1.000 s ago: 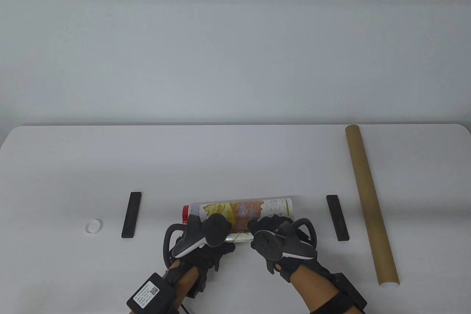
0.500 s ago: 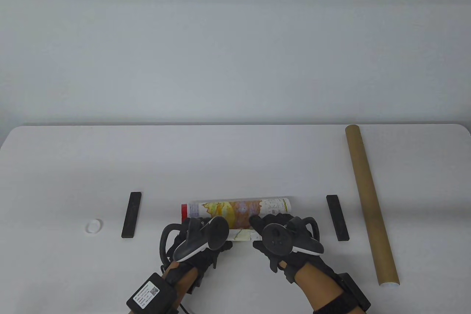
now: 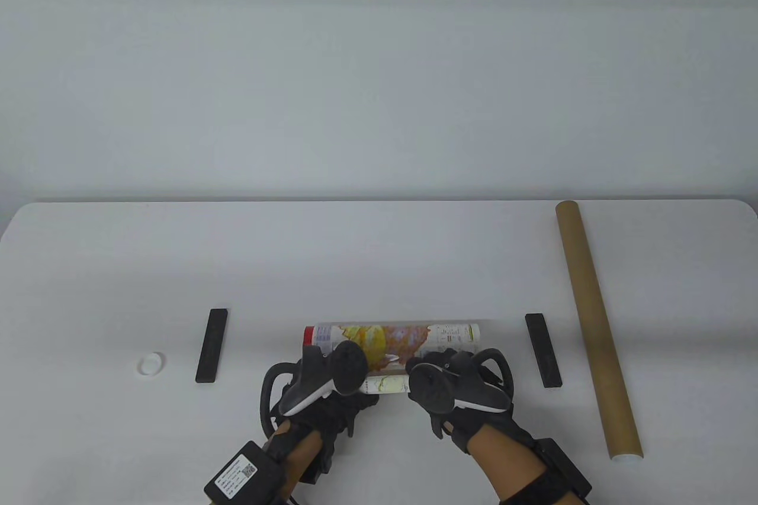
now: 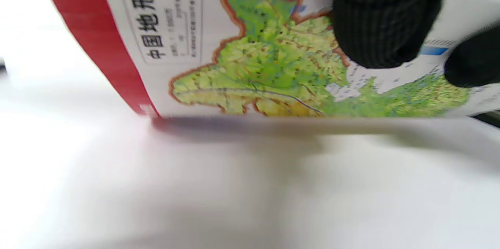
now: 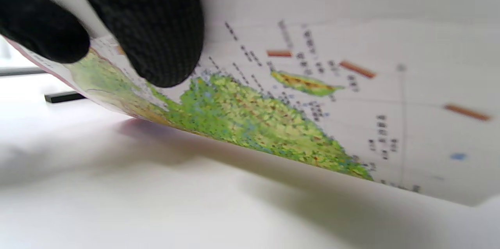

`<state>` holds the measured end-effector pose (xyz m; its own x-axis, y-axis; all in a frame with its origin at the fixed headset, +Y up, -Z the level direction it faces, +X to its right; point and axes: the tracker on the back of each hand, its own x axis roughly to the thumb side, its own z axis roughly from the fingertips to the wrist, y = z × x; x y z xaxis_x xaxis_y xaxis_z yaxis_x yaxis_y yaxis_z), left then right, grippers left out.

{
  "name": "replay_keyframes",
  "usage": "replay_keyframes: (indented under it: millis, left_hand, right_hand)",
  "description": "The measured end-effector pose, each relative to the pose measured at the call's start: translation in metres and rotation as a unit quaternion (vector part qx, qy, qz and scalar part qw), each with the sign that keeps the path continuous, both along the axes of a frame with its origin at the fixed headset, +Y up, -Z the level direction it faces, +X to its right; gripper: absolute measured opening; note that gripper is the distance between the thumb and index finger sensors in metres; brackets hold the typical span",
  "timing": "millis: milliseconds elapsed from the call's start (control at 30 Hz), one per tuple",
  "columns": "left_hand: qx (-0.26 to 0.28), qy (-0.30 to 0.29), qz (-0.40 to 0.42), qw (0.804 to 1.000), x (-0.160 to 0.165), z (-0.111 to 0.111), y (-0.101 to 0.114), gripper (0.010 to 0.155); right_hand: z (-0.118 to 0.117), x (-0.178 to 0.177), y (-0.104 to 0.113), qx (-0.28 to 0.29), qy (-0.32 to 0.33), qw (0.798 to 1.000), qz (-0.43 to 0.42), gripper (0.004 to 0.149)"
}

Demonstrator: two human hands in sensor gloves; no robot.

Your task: Roll up map and store in mailing tube

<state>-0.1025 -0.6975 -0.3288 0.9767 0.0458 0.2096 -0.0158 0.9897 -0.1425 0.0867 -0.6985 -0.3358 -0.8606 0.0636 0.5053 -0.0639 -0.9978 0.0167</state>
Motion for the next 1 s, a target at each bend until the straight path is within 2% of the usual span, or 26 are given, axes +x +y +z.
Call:
replay_keyframes:
  millis: [167,233,300,400,500,600,700,800,867,967,1000]
  left_hand:
    - [0.132,-0.017,-0.011,0.991,0.008,0.014,0.011,0.061]
    - [0.161,-0.026,-0.021,0.986,0.008,0.015,0.013,0.058]
    - [0.17,-0.029,-0.019,0.985,0.007,0.015,0.012,0.054]
    - [0.14,-0.024,-0.012,0.99,0.005,0.011,0.01,0.052]
    - [0.089,-0.011,0.014,0.996,0.001,0.005,0.008,0.052]
    - [0.045,0.011,0.052,0.998,-0.006,-0.001,0.007,0.052]
    - [0.0,0.028,0.096,0.995,-0.015,-0.006,0.006,0.055]
    - [-0.04,0.029,0.124,0.991,-0.019,-0.008,0.003,0.054]
    - [-0.039,0.012,0.126,0.991,-0.019,-0.008,0.002,0.053]
    - [-0.001,-0.016,0.103,0.995,-0.013,-0.004,0.003,0.055]
    - [0.028,-0.025,0.074,0.997,-0.009,-0.001,0.005,0.056]
  right_hand:
    - [-0.011,0.013,-0.004,-0.1,-0.016,0.99,-0.099,0.047]
    - [-0.013,0.016,-0.006,-0.118,-0.007,0.985,-0.125,0.046]
    - [-0.011,0.016,-0.006,-0.109,-0.003,0.987,-0.121,0.048]
    - [-0.005,0.012,-0.001,-0.044,0.004,0.996,-0.075,0.054]
    - [0.004,0.006,0.005,0.016,0.018,0.999,-0.037,0.06]
    - [0.016,-0.004,0.013,0.105,0.027,0.993,0.038,0.068]
    - [0.022,-0.01,0.013,0.154,0.033,0.986,0.05,0.07]
    - [0.023,-0.012,0.011,0.171,0.025,0.983,0.054,0.066]
    - [0.021,-0.011,0.011,0.162,0.023,0.985,0.051,0.058]
    - [0.016,-0.007,0.009,0.135,0.017,0.99,0.034,0.051]
    - [0.012,-0.005,0.007,0.105,0.013,0.994,0.027,0.05]
